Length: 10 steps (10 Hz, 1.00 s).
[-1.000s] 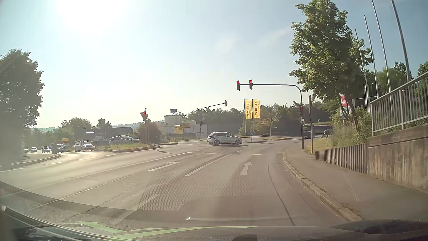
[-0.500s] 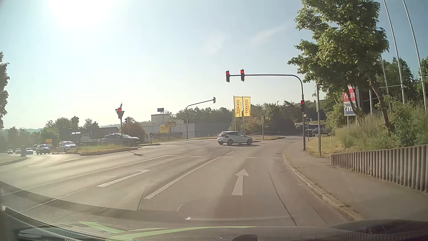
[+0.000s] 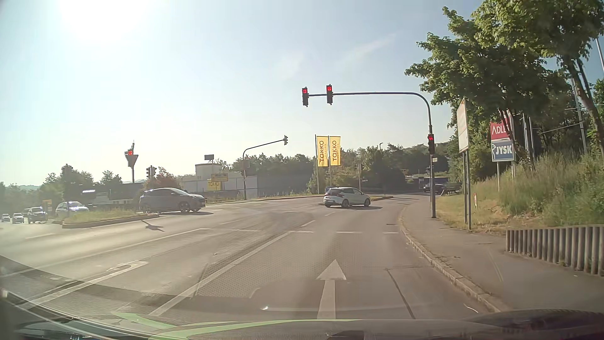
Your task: Follow the waypoints while adhering to traffic rules and regulations
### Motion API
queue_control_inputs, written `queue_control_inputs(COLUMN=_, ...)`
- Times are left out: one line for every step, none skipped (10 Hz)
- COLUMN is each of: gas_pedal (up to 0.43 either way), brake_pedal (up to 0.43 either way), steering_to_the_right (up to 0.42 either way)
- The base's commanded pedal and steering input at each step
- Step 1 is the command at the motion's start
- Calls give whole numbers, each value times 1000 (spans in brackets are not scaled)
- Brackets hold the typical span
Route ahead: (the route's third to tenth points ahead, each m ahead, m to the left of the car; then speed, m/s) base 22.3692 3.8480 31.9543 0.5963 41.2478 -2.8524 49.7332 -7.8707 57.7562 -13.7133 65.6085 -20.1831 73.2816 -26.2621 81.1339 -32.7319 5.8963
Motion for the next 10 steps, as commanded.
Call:
queue_control_inputs(gas_pedal=0, brake_pedal=293, steering_to_the_right=44)
queue_control_inputs(gas_pedal=0, brake_pedal=293, steering_to_the_right=43)
queue_control_inputs(gas_pedal=0, brake_pedal=293, steering_to_the_right=42)
queue_control_inputs(gas_pedal=0, brake_pedal=299, steering_to_the_right=41)
queue_control_inputs(gas_pedal=0, brake_pedal=299, steering_to_the_right=42)
queue_control_inputs(gas_pedal=0, brake_pedal=299, steering_to_the_right=42)
queue_control_inputs(gas_pedal=0, brake_pedal=299, steering_to_the_right=42)
queue_control_inputs(gas_pedal=0, brake_pedal=299, steering_to_the_right=44)
queue_control_inputs(gas_pedal=0, brake_pedal=299, steering_to_the_right=44)
queue_control_inputs(gas_pedal=0, brake_pedal=299, steering_to_the_right=44)
